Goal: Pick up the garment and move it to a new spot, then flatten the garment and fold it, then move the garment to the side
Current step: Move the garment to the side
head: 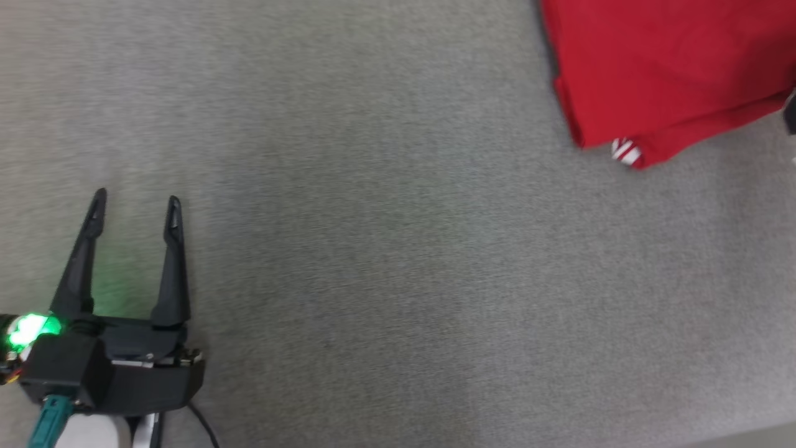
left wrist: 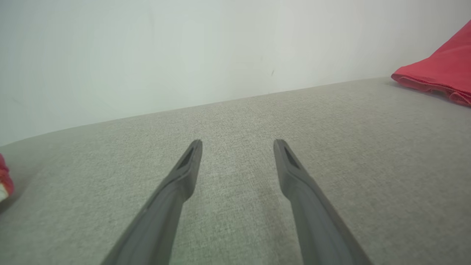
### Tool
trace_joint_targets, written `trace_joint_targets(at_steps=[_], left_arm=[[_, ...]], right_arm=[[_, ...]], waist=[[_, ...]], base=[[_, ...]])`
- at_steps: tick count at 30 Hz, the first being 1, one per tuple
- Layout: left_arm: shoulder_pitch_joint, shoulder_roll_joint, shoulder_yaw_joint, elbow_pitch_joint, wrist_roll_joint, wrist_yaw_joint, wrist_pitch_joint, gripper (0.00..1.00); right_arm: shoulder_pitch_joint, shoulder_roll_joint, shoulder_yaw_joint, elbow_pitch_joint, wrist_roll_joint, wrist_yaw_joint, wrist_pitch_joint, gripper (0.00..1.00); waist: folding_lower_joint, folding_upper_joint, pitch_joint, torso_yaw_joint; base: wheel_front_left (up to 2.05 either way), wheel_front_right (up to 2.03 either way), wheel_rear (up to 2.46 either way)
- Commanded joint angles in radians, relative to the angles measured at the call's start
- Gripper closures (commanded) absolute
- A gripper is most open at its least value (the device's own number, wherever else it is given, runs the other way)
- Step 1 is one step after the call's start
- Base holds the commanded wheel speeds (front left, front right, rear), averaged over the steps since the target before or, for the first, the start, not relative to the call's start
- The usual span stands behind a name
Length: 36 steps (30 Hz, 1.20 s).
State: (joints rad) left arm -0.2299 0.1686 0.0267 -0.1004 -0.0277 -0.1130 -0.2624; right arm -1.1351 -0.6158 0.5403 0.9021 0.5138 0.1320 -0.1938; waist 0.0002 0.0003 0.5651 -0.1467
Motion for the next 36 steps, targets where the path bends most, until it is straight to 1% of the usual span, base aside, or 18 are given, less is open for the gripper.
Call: trace_joint_targets(at_steps=[1, 9, 16, 24, 25, 26, 27, 32, 36], left_arm=[[0.017, 0.014, 0.010, -0.022, 0.009, 0.007, -0.003, 0.00], [0.073, 0.052, 0.049, -0.076, 0.012, 0.021, 0.009, 0.00], [0.098, 0.070, 0.067, -0.141, 0.011, 0.031, 0.046, 0.00], [0.095, 0.074, 0.054, -0.153, 0.004, 0.035, 0.057, 0.00], [0.094, 0.073, 0.053, -0.151, 0.004, 0.036, 0.056, 0.00], [0.094, 0.072, 0.053, -0.148, 0.003, 0.037, 0.055, 0.00], [0.094, 0.071, 0.052, -0.146, 0.002, 0.039, 0.054, 0.00], [0.094, 0.066, 0.049, -0.132, -0.007, 0.045, 0.045, 0.00], [0.098, 0.058, 0.047, -0.106, -0.019, 0.048, 0.033, 0.00]], right_arm=[[-0.027, -0.019, 0.015, 0.009, 0.013, -0.003, -0.003, 1.00], [-0.104, -0.065, 0.061, 0.039, 0.025, -0.003, -0.012, 1.00], [-0.183, -0.059, 0.093, 0.068, 0.006, -0.003, -0.019, 1.00], [-0.257, -0.049, 0.128, 0.129, -0.016, -0.003, -0.024, 1.00], [-0.262, -0.048, 0.131, 0.137, -0.018, -0.003, -0.027, 0.95], [-0.270, -0.049, 0.132, 0.146, -0.024, -0.003, -0.030, 0.63], [-0.277, -0.047, 0.133, 0.154, -0.028, -0.003, -0.035, 0.01], [-0.290, -0.044, 0.120, 0.200, -0.053, -0.003, -0.055, 0.00], [-0.280, -0.032, 0.108, 0.199, -0.063, -0.003, -0.066, 0.00]], waist=[[-0.0002, -0.0003, 0.065, -0.072], [-0.0002, -0.0003, 0.093, -0.130], [-0.0002, -0.0003, 0.118, -0.155], [-0.0002, -0.0003, 0.134, -0.150], [-0.0002, -0.0003, 0.135, -0.148], [-0.0002, -0.0003, 0.135, -0.146], [-0.0002, -0.0003, 0.134, -0.143], [-0.0002, -0.0003, 0.115, -0.131], [-0.0002, -0.0003, 0.077, -0.121]], base=[[0.00, 0.00, 0.00], [0.00, 0.00, 0.00], [0.00, 0.00, 0.00], [0.00, 0.00, 0.00], [0.00, 0.00, 0.00], [0.00, 0.00, 0.00], [0.00, 0.00, 0.00], [0.00, 0.00, 0.00], [0.00, 0.00, 0.00]])
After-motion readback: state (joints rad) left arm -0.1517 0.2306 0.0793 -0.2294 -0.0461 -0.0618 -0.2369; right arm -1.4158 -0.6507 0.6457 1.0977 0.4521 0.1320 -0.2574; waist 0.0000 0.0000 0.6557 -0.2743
